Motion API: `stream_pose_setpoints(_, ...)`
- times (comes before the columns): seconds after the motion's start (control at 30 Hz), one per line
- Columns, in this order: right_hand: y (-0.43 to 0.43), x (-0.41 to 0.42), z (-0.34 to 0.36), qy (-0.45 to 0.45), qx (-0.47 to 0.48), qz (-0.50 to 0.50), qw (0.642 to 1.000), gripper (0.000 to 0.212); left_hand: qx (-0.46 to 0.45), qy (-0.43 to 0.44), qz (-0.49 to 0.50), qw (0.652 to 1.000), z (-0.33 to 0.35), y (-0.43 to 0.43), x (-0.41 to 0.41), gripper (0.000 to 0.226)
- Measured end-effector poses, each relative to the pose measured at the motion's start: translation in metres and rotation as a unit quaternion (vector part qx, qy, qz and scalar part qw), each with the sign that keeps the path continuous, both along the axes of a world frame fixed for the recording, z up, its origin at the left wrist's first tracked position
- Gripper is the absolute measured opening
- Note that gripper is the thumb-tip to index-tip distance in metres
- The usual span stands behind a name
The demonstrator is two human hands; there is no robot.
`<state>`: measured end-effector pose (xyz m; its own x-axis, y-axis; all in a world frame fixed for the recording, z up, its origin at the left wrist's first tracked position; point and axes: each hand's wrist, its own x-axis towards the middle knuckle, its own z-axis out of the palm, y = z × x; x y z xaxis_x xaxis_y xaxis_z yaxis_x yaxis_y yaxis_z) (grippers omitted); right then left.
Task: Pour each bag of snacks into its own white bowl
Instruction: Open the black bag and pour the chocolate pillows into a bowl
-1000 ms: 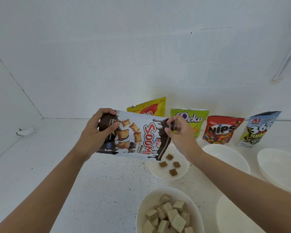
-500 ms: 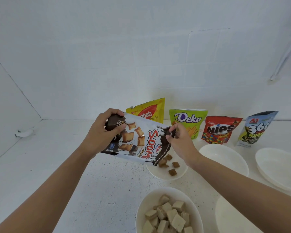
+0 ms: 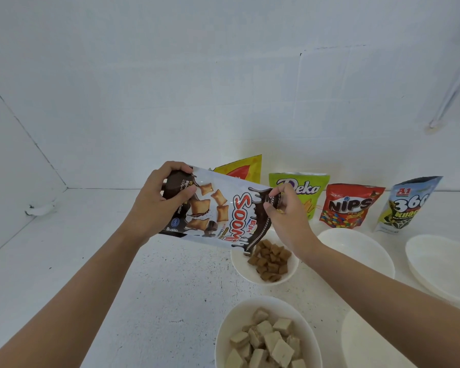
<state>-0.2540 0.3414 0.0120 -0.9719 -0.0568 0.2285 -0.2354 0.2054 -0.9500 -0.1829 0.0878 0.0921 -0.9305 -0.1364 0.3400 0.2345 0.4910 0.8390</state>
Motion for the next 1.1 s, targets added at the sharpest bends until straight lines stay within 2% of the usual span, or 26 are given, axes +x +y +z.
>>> stream_pose_setpoints(0.2, 0.000, 0.002, -0.021, -0.099, 0.052, 0.039, 0.993, 0.023, -0.089, -0.010, -0.014, 0.996, -0.006, 0.010, 0.001, 0.028)
stream_pose_setpoints(0.4, 0.003, -0.001, -0.015, -0.075, 0.053, 0.011, 0.996, 0.019, -0.087, -0.001, -0.012, 0.996, -0.002, 0.016, -0.001, 0.027)
stream_pose_setpoints(0.6, 0.003, 0.001, 0.004, 0.000, -0.035, 0.012, 0.999, 0.027, -0.013, 0.018, -0.001, 1.000, 0.007, 0.009, -0.001, 0.023)
stream_pose_setpoints(0.7, 0.003, 0.003, 0.014, 0.001, -0.121, 0.027, 0.992, 0.026, 0.014, 0.023, 0.003, 1.000, 0.012, 0.007, 0.000, 0.021)
stream_pose_setpoints(0.77, 0.003, 0.004, 0.017, -0.002, -0.143, 0.025, 0.989, 0.025, 0.021, 0.021, 0.007, 1.000, 0.014, 0.008, 0.001, 0.020)
stream_pose_setpoints(0.9, 0.002, 0.005, 0.009, -0.018, -0.102, 0.005, 0.995, 0.028, 0.002, 0.017, -0.001, 1.000, 0.015, 0.012, 0.002, 0.022)
stream_pose_setpoints(1.1, -0.001, 0.004, -0.012, -0.097, -0.035, -0.005, 0.995, 0.024, -0.074, 0.010, -0.003, 0.997, 0.010, 0.019, -0.001, 0.026)
